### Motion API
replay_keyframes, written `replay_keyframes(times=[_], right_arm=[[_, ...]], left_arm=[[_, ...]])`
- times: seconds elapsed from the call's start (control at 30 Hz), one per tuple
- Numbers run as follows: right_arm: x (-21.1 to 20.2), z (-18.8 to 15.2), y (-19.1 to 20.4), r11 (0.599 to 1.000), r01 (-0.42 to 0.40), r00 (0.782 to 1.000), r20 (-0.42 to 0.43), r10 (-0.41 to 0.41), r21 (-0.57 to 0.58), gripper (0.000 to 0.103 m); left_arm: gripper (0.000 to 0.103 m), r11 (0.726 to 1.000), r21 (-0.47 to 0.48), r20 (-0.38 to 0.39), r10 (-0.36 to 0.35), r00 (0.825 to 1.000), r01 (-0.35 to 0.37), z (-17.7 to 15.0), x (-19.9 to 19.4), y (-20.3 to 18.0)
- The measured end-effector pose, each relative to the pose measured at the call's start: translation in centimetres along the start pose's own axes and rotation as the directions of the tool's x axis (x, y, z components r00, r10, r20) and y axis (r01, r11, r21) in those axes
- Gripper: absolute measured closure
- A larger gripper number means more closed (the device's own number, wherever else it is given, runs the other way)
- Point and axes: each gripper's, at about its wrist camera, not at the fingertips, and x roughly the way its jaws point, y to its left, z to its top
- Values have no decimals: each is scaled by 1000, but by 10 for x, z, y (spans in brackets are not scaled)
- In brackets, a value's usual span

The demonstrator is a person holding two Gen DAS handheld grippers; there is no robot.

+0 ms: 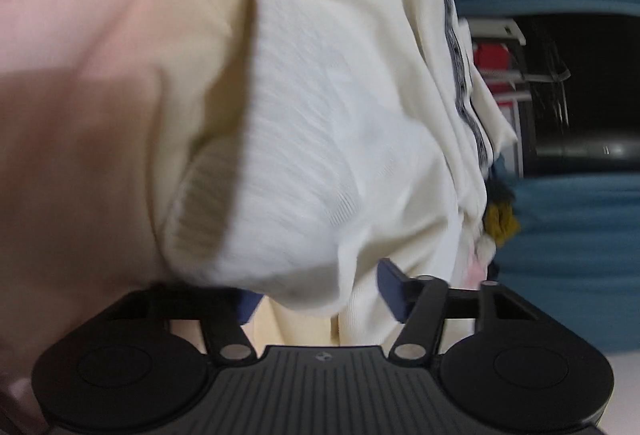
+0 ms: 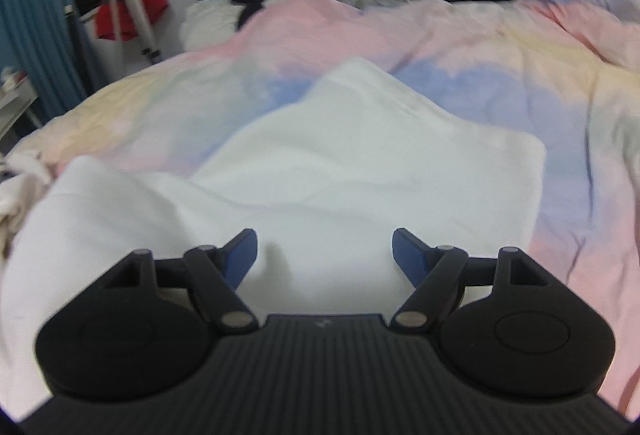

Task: Fold clothes

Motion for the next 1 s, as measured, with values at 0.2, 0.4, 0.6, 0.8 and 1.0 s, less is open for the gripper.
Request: replay_keyframes(times=[0.2,0.4,0.6,0.8,1.0], right_arm=[[17,-5,-29,995,39,999,-37,-36,89,27],[13,-3,-65,965,8,1000,19,-14,262,27],[-6,-2,-116,873,18,988,124,-89,486,27],[15,-19,-156,792,48,993,56,-103,609,25],[28,-12,-144,845,-44,991,131,-31,533,67]], left_arm=[[94,990,142,184,-25,983,-1,41,-50,-36],[96,961,275,314,-113,943,23,97,-114,-87],[96,950,311,442,-110,890,-37,153,-151,-97],[96,982,179,409,-15,913,-64,196,-131,-58],[95,983,171,398,-12,917,-61,205,-130,-46]])
